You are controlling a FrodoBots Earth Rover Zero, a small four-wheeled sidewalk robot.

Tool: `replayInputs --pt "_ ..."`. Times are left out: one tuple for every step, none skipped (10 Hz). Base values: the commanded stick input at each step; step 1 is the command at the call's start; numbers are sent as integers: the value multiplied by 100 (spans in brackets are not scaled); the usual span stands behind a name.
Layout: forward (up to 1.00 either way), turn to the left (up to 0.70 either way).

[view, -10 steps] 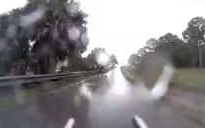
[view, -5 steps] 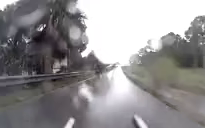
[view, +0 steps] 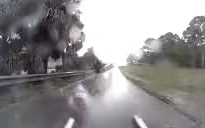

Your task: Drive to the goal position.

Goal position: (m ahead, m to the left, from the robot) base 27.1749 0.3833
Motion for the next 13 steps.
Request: replayInputs --pt "100 0" --pt "100 0" --pt "100 0" --pt "100 0" --pt "100 0" --pt "100 0" --pt "100 0" --pt "100 0" --pt "100 0" --pt "100 0" --pt "100 0" --pt "100 0" --pt "100 -6"
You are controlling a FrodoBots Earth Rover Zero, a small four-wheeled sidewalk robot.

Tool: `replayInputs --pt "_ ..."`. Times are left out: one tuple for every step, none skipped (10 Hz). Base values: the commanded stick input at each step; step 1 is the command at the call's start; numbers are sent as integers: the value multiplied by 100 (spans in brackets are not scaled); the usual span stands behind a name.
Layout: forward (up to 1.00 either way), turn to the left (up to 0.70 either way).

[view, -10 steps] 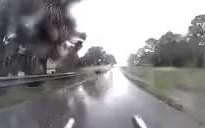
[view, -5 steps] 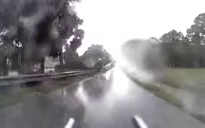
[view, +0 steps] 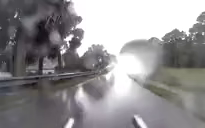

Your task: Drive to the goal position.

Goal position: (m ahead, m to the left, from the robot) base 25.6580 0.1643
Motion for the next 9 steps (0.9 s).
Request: replayInputs --pt "100 -17" --pt "100 -40" --pt "100 -40" --pt "100 -40" --pt "100 -40" --pt "100 -3" --pt "100 0" --pt "100 0" --pt "100 0"
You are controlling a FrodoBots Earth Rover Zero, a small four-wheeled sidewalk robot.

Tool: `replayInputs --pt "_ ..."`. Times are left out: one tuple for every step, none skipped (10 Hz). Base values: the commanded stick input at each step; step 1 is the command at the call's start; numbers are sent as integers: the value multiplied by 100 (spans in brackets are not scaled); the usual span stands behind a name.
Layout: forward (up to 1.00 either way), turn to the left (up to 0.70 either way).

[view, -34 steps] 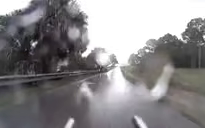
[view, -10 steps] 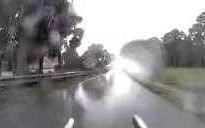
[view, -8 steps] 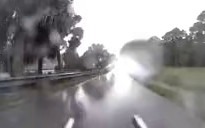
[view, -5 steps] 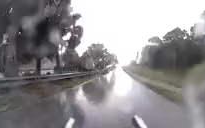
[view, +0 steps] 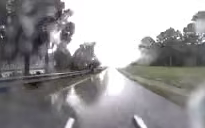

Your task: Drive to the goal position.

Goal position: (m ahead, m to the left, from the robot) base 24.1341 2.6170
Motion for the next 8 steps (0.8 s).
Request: replayInputs --pt "100 0" --pt "100 0" --pt "100 0" --pt "100 0" --pt "100 0" --pt "100 0" --pt "100 0" --pt "100 0"
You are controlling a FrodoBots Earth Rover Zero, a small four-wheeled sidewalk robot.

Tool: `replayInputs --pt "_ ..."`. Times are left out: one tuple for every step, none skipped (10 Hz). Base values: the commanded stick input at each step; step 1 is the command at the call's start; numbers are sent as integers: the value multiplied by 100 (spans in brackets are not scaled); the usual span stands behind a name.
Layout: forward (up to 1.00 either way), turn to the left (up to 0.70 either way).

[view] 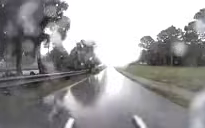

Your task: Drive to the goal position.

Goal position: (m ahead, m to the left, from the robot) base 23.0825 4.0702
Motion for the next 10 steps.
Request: replayInputs --pt "100 0" --pt "100 0" --pt "100 0" --pt "100 0" --pt "100 0" --pt "100 0" --pt "100 0" --pt "100 0" --pt "100 0" --pt "100 0"
